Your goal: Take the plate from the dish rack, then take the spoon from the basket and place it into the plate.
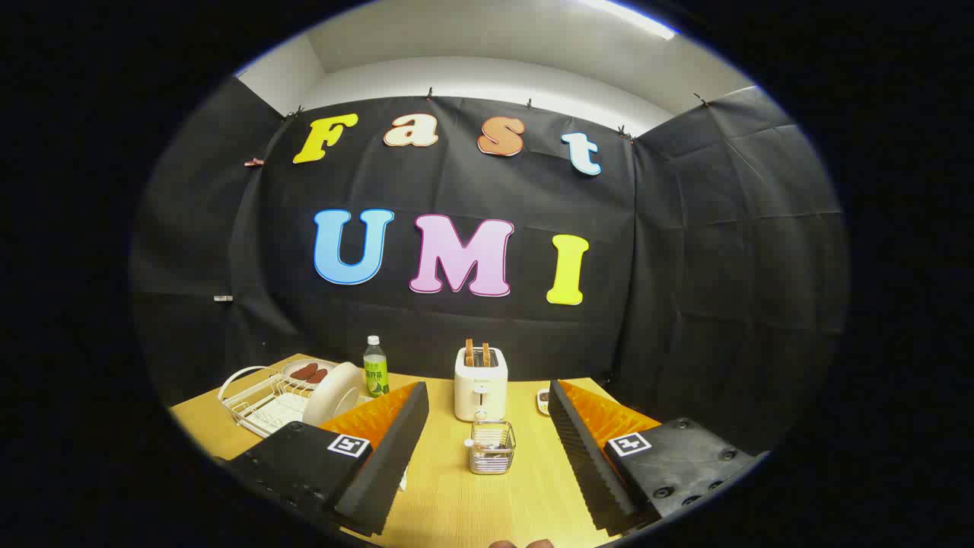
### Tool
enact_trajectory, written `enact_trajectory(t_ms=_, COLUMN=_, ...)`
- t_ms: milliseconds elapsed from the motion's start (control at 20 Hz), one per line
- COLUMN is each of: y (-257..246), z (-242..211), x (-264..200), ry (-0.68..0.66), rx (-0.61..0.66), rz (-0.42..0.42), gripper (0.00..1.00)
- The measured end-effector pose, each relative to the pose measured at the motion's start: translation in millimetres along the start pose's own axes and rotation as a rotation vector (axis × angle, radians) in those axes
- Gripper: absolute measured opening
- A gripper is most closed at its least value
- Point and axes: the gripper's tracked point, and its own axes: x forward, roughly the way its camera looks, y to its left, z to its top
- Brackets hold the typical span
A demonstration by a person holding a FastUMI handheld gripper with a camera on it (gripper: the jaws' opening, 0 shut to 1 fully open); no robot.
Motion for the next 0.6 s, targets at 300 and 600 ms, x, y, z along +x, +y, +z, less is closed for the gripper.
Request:
enact_trajectory(t_ms=300, y=11, z=-20, x=-9, ry=0.064, rx=0.004, rz=0.029, gripper=0.97)
enact_trajectory(t_ms=600, y=11, z=-22, x=-10, ry=0.072, rx=0.039, rz=0.029, gripper=0.98)
